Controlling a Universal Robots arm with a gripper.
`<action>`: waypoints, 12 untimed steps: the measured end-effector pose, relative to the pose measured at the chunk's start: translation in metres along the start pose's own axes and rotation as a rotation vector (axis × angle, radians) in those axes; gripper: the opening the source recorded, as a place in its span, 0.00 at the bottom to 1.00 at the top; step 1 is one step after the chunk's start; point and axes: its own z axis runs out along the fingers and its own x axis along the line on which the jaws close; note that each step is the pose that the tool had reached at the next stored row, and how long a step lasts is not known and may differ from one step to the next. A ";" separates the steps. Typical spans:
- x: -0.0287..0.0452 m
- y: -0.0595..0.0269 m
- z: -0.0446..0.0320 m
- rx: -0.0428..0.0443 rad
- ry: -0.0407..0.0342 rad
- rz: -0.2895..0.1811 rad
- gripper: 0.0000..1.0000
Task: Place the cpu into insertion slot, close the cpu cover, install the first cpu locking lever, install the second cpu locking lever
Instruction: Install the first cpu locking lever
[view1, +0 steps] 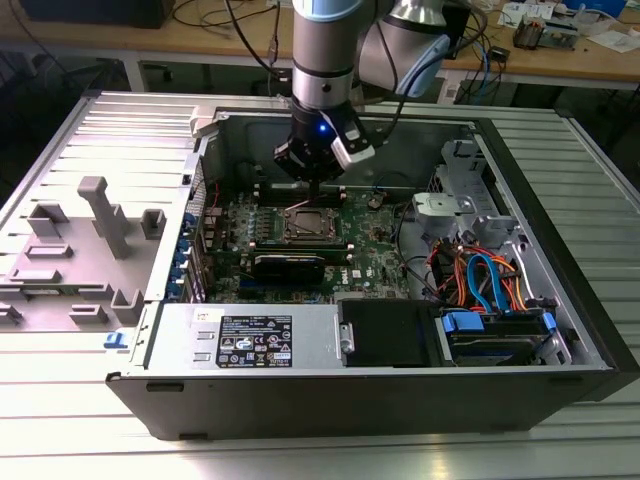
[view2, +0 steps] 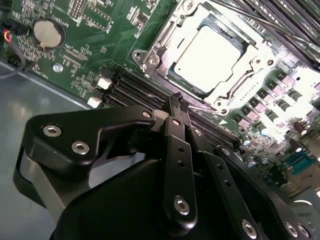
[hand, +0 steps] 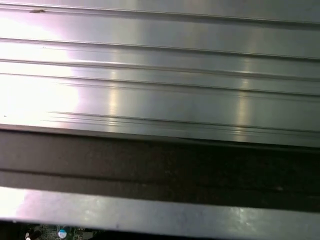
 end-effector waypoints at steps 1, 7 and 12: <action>-0.0001 0.0000 0.0002 0.0006 -0.0002 0.011 0.11; -0.0025 -0.0002 0.0012 0.0011 -0.0007 0.031 0.11; -0.0044 -0.0003 0.0029 0.0015 -0.0014 0.063 0.11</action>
